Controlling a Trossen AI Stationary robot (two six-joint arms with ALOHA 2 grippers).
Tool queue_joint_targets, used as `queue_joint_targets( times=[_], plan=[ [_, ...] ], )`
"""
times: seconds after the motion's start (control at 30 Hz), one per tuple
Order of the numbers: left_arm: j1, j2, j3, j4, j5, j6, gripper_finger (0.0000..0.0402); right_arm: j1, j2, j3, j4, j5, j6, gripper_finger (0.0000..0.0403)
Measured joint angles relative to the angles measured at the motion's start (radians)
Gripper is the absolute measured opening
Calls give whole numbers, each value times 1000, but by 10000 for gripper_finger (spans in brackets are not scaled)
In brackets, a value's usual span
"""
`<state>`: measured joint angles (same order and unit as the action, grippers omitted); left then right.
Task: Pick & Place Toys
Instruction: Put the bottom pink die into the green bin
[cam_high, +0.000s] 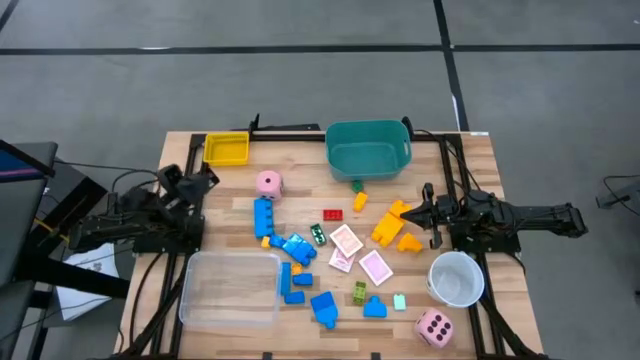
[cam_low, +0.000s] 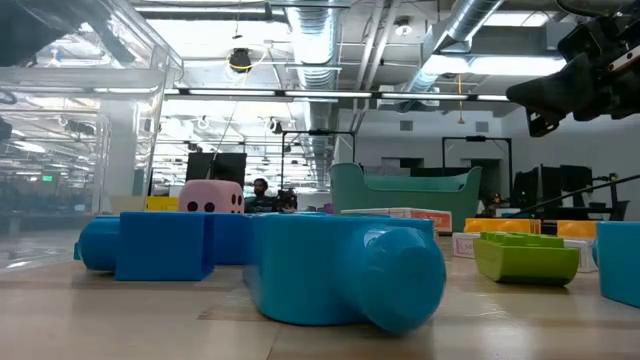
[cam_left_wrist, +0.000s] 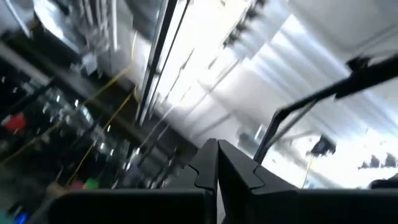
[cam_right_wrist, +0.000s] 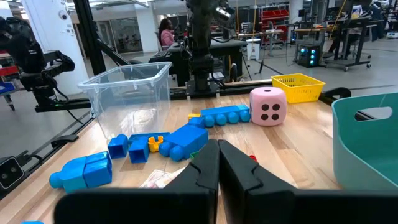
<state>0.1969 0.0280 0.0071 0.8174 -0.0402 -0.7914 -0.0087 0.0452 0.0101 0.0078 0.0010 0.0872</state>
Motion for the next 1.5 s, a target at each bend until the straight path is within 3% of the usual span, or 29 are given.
queue_joint_targets(
  times=[0.27, 0.47, 0.63, 0.8, 0.97, 1.27, 1.5],
  plan=[
    [0, 57, 0, 156, -65, 0, 4, 10, 0, 0, 141, -1, 71, 0],
    [0, 234, 0, 370, -67, 0, 4, 5, 0, 0, 561, 31, 502, 0],
    [0, 424, 0, 576, -67, 0, 4, -6, 0, 0, 772, 44, 662, 0],
    [0, 593, 18, 743, -68, 5, 4, 18, 0, 0, 884, 51, 676, 0],
    [0, 684, 93, 749, -68, -3, 4, 45, 1, 9, 948, 83, 674, 0],
    [0, 722, 210, 752, -63, -2, 4, 96, 29, 125, 941, 33, 589, 0],
    [0, 717, 294, 752, 41, 78, 22, 168, 208, 305, 877, 19, 448, 3]
  ],
)
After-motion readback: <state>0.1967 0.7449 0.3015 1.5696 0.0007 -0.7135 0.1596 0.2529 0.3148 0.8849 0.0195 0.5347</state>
